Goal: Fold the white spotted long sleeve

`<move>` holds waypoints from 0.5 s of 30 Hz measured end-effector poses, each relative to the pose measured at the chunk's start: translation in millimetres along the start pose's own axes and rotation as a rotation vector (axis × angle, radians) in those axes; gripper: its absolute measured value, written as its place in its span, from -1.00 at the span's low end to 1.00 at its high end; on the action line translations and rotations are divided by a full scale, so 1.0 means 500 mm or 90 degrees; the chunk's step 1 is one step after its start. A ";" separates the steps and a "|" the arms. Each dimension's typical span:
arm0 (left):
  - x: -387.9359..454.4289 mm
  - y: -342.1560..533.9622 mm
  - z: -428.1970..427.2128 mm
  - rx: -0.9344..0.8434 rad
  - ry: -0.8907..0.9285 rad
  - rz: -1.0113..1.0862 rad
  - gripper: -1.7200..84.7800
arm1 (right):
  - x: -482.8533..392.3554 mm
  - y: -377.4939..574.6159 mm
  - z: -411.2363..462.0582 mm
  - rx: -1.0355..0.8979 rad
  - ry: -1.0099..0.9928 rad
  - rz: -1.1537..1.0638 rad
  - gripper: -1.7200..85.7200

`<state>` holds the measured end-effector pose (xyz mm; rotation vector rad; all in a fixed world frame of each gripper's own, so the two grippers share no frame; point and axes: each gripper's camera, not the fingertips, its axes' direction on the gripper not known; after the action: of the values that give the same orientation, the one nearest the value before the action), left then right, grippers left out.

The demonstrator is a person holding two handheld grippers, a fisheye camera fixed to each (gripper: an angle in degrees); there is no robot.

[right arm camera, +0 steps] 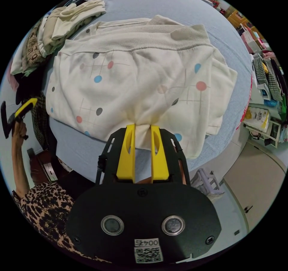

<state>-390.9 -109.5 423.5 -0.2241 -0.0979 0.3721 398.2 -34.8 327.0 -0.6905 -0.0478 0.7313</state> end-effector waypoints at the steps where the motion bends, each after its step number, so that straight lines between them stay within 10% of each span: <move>1: 0.008 -0.038 0.002 0.010 -0.007 0.006 -0.89 | -0.001 -0.001 0.000 -0.001 0.003 -0.005 -0.77; 15: 0.069 -0.278 0.174 -0.037 -0.084 -0.004 -0.86 | 0.026 0.012 -0.002 -0.002 0.000 -0.023 -0.77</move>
<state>-322.3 -205.8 542.3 -0.2558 -0.2401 0.3780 404.8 -24.0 319.9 -0.6911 -0.0622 0.6964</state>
